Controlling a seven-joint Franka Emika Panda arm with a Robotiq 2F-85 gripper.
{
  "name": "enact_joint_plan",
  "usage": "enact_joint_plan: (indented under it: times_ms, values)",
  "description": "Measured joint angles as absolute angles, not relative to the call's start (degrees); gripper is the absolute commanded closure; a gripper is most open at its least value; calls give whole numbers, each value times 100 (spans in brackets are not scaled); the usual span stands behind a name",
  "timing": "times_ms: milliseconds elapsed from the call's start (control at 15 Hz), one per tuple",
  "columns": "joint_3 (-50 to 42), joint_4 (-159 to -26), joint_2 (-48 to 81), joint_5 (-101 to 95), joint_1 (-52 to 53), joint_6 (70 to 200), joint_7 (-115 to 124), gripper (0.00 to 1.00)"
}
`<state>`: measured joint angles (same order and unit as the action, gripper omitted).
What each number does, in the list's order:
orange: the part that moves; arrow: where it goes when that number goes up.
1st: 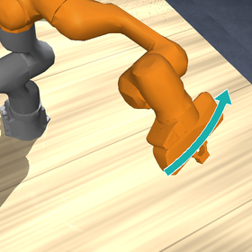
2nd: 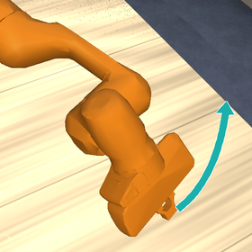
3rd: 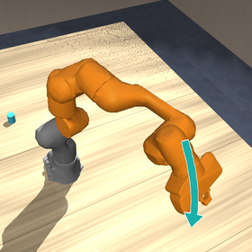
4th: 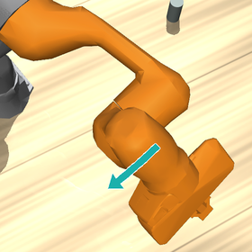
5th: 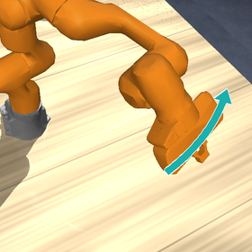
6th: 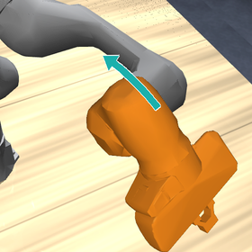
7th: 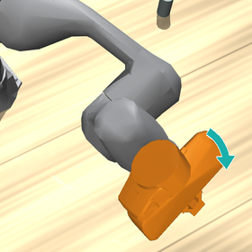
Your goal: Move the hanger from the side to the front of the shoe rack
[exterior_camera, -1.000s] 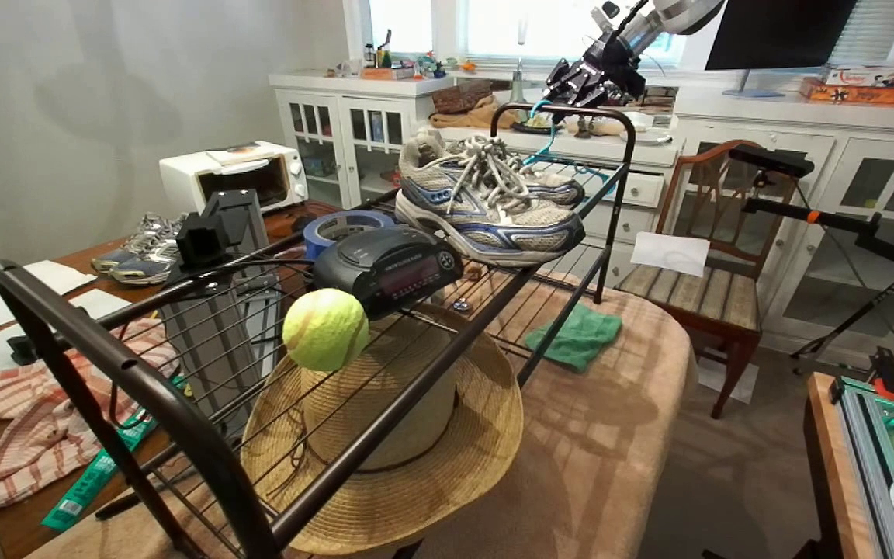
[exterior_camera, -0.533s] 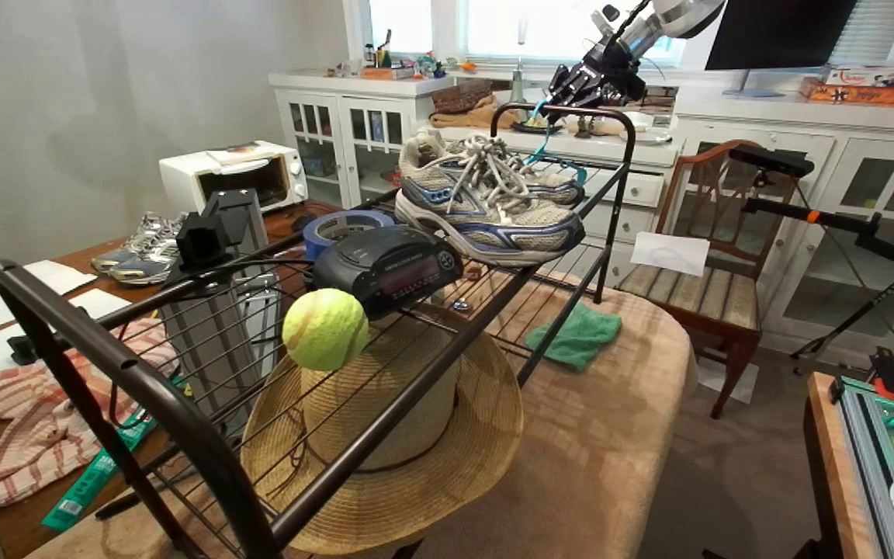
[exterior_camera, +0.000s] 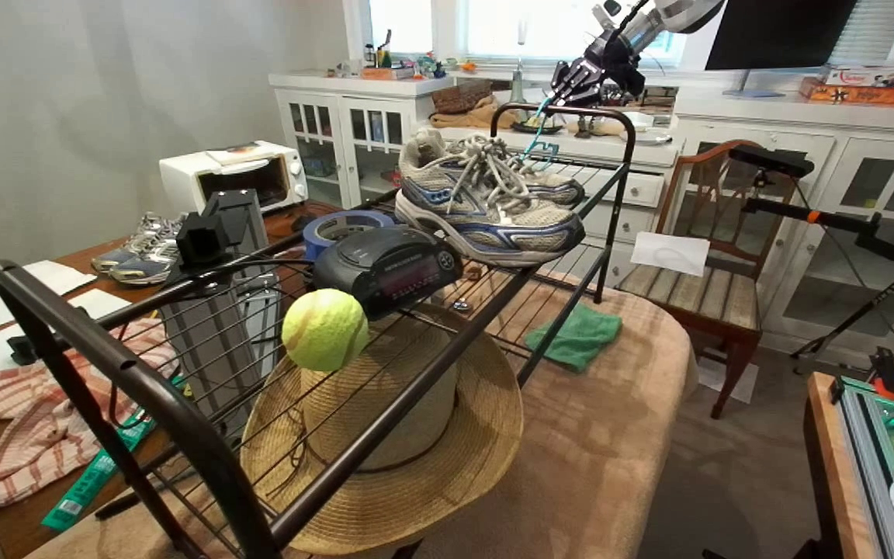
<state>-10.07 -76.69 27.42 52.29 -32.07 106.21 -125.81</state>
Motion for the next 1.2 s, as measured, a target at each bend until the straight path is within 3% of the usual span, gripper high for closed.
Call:
enact_joint_plan:
  times_ms: [1200]
  values:
    - [-1395, -7806, 2565, 5011, -3463, 10377, -12442, 98]
